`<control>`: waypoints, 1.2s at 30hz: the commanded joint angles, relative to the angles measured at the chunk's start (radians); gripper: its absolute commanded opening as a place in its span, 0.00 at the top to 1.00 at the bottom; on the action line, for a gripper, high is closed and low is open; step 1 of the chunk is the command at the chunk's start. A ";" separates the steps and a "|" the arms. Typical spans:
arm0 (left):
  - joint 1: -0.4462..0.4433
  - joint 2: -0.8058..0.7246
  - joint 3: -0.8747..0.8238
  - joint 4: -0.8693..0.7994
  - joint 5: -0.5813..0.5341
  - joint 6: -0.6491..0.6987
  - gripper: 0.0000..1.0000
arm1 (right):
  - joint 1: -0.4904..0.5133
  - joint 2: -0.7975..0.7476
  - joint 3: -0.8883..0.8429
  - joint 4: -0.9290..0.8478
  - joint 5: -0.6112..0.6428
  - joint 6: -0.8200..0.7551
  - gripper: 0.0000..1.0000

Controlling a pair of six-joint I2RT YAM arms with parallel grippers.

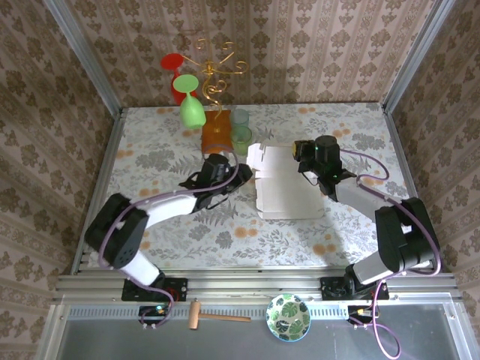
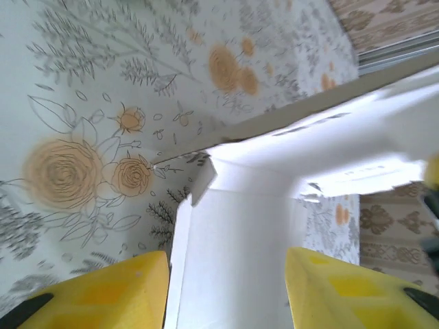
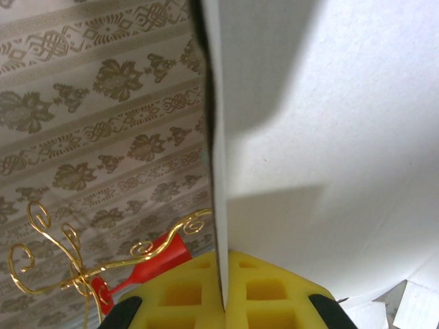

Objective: Fold the paper box

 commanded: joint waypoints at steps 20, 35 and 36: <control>0.252 -0.070 -0.018 -0.177 0.225 0.334 0.74 | -0.024 0.171 -0.147 0.396 -0.213 -0.200 1.00; 0.122 0.191 -0.010 0.215 0.323 0.662 0.68 | -0.046 0.201 -0.110 0.422 -0.311 -0.242 1.00; 0.120 0.205 -0.012 0.251 0.337 0.669 0.67 | -0.047 0.201 -0.113 0.420 -0.315 -0.243 1.00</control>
